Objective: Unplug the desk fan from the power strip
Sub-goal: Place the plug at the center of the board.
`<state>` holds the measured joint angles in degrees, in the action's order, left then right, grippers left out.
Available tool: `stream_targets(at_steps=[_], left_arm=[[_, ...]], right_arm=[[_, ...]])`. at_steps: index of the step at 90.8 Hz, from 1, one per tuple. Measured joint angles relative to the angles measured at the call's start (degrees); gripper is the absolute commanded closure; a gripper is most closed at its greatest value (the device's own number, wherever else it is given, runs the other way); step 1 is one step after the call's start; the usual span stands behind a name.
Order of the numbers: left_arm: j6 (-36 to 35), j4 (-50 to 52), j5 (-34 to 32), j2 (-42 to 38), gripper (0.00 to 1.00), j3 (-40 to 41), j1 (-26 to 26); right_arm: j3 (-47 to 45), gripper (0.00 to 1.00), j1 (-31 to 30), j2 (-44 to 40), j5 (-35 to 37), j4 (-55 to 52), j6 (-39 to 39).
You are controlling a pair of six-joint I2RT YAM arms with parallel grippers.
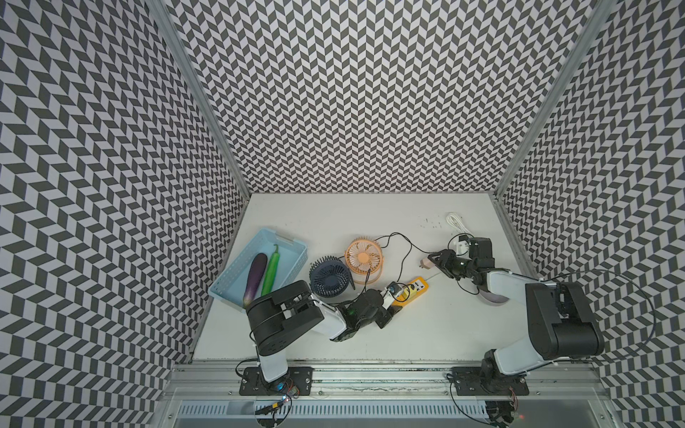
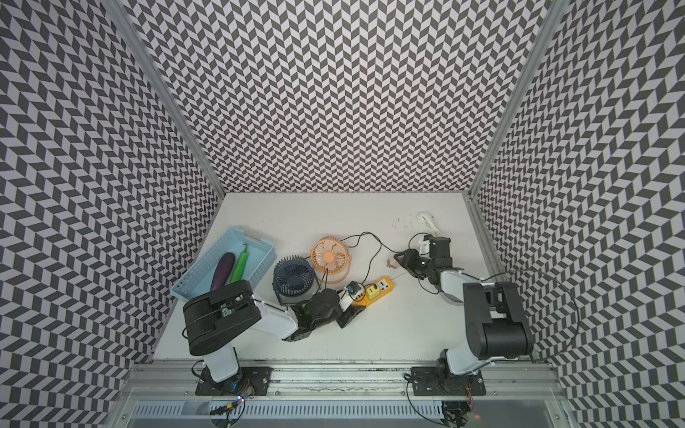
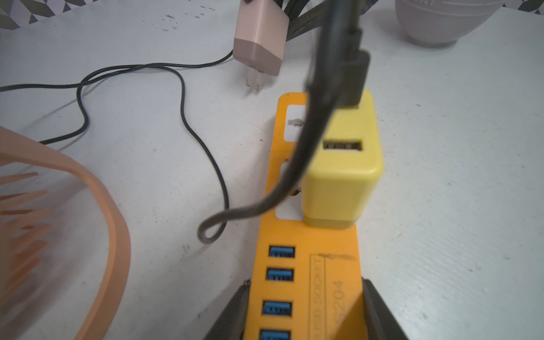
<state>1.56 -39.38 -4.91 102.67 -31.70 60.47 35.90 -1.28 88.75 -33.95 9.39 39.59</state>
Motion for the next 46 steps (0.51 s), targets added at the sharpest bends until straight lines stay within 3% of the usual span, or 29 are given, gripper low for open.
stream_targets(at_steps=[32, 46], left_arm=[[0.09, 0.07, -0.13, 0.0, 0.74, -0.04, 0.28], [0.15, 0.07, -0.13, 0.0, 0.75, -0.04, 0.31]], right_arm=[[-0.87, 0.28, 1.86, -0.04, -2.71, 2.89, 3.78], [-1.18, 0.27, 2.29, -1.31, -2.97, 2.69, 4.02]])
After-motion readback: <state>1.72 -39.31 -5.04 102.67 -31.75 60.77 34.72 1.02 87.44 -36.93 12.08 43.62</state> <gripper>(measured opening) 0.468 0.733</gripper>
